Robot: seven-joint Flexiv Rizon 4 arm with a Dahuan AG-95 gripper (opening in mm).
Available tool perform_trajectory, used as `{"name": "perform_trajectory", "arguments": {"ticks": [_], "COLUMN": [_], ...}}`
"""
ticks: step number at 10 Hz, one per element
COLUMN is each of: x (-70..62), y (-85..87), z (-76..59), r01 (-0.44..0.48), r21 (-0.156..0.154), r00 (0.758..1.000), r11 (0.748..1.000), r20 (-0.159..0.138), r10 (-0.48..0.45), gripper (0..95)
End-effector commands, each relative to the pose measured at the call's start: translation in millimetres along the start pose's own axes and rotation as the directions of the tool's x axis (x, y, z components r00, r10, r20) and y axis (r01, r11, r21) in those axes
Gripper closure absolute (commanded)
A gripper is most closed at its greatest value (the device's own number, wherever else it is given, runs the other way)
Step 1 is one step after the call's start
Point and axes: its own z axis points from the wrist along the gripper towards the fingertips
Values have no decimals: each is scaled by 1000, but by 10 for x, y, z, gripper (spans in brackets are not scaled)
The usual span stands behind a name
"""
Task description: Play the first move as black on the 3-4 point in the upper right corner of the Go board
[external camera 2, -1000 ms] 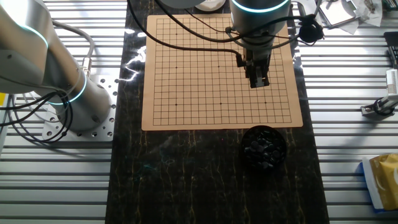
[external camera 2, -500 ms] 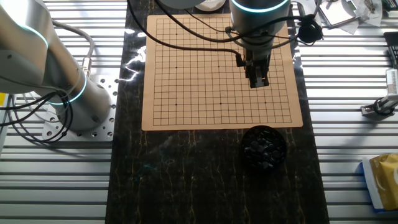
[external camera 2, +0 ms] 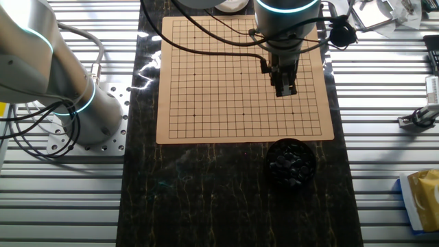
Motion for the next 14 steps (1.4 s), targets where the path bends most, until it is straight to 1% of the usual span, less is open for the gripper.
{"name": "perform_trajectory", "arguments": {"ticks": [1, 6, 7, 9, 11, 12, 14], "x": [-1, -1, -3, -10, -13, -8, -8], "y": [0, -2, -8, -19, -59, -115, -223], "z": [-1, 6, 21, 56, 100, 126, 103], "r01": [-3, 3, -17, -22, -17, 1, 33], "r21": [0, 2, 1, 1, 3, 2, 14], "r00": [1000, 1000, 1000, 1000, 1000, 1000, 999], "r11": [1000, 1000, 1000, 1000, 1000, 1000, 999], "r20": [-1, 5, 6, 6, 2, 1, -2], "r10": [3, -3, 17, 22, 17, -1, -33], "gripper": [950, 950, 950, 950, 950, 950, 950]}}
